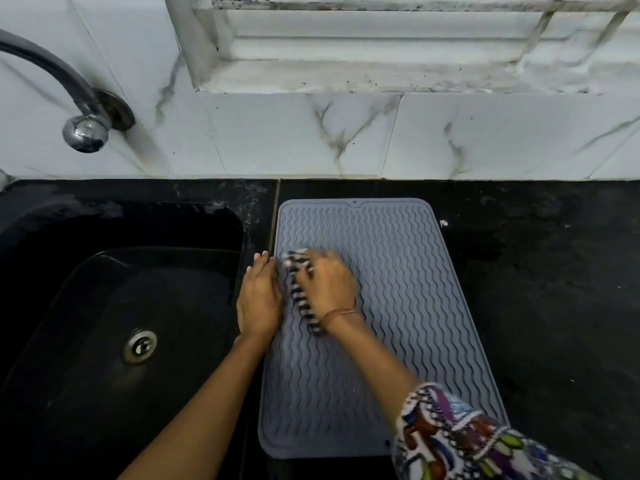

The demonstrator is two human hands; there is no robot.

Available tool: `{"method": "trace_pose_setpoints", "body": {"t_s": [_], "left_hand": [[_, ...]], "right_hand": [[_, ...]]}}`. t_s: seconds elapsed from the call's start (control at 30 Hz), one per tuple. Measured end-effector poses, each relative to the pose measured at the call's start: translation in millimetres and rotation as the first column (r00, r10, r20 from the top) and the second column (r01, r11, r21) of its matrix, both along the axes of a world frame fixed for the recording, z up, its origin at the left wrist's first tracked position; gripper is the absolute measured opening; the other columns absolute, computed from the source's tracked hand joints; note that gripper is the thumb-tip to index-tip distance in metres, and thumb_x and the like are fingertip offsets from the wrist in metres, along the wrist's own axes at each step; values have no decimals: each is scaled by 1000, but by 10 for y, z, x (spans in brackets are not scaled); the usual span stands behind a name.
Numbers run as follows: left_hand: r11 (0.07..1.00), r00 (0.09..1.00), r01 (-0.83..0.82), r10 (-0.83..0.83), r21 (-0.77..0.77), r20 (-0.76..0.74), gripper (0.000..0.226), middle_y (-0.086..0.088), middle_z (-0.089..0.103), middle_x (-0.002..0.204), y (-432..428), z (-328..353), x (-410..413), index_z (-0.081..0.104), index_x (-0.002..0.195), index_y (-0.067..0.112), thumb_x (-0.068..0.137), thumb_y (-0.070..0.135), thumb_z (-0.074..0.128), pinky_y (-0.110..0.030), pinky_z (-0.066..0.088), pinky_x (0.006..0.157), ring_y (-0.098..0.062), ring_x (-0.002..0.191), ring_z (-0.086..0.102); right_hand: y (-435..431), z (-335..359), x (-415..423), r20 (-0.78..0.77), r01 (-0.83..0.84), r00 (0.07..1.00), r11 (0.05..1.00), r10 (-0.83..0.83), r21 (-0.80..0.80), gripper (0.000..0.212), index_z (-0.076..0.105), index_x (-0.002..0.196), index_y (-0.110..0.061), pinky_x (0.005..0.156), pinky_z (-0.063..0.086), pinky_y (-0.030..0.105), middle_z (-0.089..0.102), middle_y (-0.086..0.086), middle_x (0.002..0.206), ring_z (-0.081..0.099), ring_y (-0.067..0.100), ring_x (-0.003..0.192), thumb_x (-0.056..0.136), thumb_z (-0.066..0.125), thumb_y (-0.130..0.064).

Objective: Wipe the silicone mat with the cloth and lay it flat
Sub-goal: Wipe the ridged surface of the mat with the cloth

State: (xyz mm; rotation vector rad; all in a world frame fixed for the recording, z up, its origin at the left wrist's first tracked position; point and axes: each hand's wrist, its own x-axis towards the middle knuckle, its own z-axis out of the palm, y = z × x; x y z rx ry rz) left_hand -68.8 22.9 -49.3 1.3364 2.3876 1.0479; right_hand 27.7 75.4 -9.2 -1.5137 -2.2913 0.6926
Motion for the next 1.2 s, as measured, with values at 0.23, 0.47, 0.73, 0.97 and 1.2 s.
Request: {"method": "trace_pose_setpoints", "body": {"t_s": [0.23,0.47,0.73,0.97,1.2], "left_hand": [[999,998,25,-27,-45,-57,50,-16,34,147,50,-45,45,34,135,3,87,-10,39,-37,18,118,-25,140,23],[991,992,106,-112,-81,-63,52,-10,27,151,54,-4,1,33,137,8,88,-7,40,-39,20,117,-23,140,21],[993,992,83,-90,-84,-91,52,-11,27,151,51,-29,28,32,137,6,87,-11,36,-36,18,116,-25,140,21],[990,985,107,-119,-96,-123,54,-9,28,151,83,-57,-10,31,137,5,86,-10,40,-30,14,116,-20,140,24],[991,986,100,-110,-90,-124,59,-9,30,150,66,-62,10,32,136,6,82,-15,39,-34,19,117,-22,139,26]], "right_hand": [[550,-96,887,17,473,880,878,-475,77,25,59,114,-13,82,50,35,65,13,108,62,26,96,93,51,-23],[-105,12,44,70,-75,995,995,71,58,32,55,124,-12,85,48,36,58,12,120,59,27,105,95,45,-22],[624,-5,1215,45,529,844,844,-534,91,27,60,115,-7,81,47,35,63,17,112,61,32,102,95,49,-22],[13,6,235,25,1,1000,998,-2,58,31,59,121,-12,86,49,36,63,12,117,61,29,105,93,50,-24],[744,15,1578,94,544,826,830,-555,124,28,62,111,-4,79,47,39,63,22,110,59,37,100,93,49,-21]]}}
